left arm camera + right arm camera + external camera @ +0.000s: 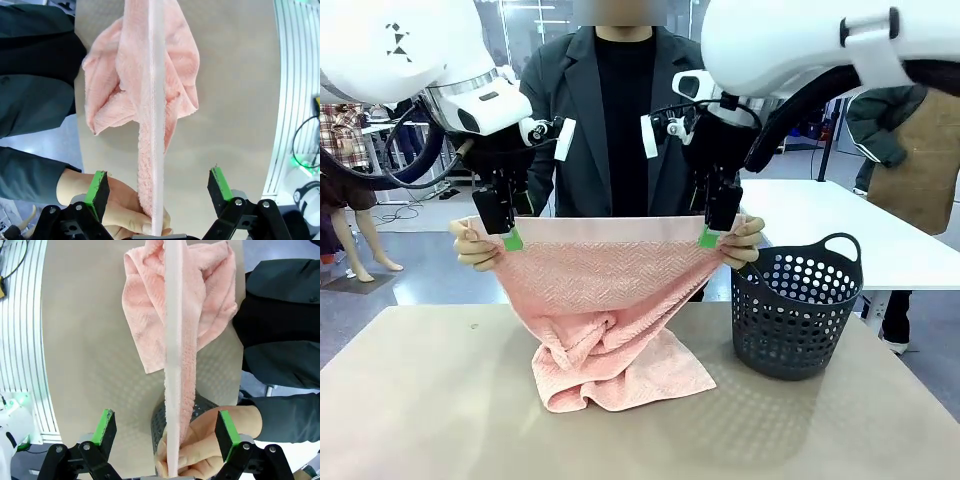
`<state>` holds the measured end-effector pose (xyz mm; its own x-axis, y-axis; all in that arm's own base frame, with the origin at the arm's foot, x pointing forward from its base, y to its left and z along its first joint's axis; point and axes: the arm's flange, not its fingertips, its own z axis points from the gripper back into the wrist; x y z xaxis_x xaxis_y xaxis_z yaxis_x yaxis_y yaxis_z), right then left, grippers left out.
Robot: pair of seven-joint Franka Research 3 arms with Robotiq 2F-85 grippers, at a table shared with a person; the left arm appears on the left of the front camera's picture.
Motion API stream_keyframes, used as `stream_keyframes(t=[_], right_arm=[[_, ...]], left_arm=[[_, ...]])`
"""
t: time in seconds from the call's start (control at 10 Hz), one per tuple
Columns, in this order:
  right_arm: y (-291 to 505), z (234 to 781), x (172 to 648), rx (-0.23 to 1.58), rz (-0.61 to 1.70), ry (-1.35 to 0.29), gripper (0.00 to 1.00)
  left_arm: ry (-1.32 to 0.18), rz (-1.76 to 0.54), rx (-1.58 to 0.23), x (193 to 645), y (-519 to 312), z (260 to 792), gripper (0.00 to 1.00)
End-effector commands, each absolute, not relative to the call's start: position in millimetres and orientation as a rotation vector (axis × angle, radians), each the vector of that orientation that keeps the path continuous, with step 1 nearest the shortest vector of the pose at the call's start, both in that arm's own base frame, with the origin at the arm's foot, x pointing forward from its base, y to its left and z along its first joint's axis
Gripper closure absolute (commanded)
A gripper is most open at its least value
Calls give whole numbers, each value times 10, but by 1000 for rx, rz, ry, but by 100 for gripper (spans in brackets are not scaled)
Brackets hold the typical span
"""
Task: Fold the towel.
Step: Grab the top end of the 100 cm Hotel Towel extended by the human.
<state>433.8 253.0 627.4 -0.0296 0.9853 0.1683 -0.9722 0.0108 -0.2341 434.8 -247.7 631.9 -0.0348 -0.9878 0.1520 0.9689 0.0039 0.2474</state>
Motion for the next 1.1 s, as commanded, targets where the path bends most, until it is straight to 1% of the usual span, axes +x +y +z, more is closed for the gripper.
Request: stream_keyframes(t=[0.0, 0.2, 0.3, 0.4, 0.5, 0.6, 0.7, 0.8, 0.9, 1.0], right_arm=[[2623, 6257, 4382, -80, 1530, -293, 0], [2661, 6180, 4416, -89, 1538, -271, 0], [2677, 6133, 4430, -106, 1533, -260, 0], [2676, 6112, 4460, -115, 1517, -261, 0], [2667, 6109, 4476, -103, 1511, -263, 45], [2665, 6106, 4481, -112, 1502, -256, 59], [2662, 6103, 4484, -130, 1490, -249, 100], [2656, 6111, 4483, -124, 1486, -249, 100], [2645, 6107, 4489, -122, 1484, -244, 100], [2638, 6102, 4489, -117, 1486, -242, 86]], left_arm=[[-343, -1568, 53, 4399, -2415, 6329, 0], [-343, -1559, 61, 4427, -2364, 6276, 0], [-348, -1556, 61, 4428, -2350, 6263, 17], [-347, -1560, 70, 4430, -2350, 6249, 53], [-324, -1557, 76, 4438, -2343, 6230, 77], [-314, -1563, 80, 4439, -2347, 6217, 100], [-310, -1561, 88, 4438, -2356, 6208, 100], [-304, -1567, 92, 4434, -2366, 6202, 100], [-292, -1570, 97, 4431, -2371, 6192, 96], [-288, -1571, 97, 4425, -2381, 6190, 100]])
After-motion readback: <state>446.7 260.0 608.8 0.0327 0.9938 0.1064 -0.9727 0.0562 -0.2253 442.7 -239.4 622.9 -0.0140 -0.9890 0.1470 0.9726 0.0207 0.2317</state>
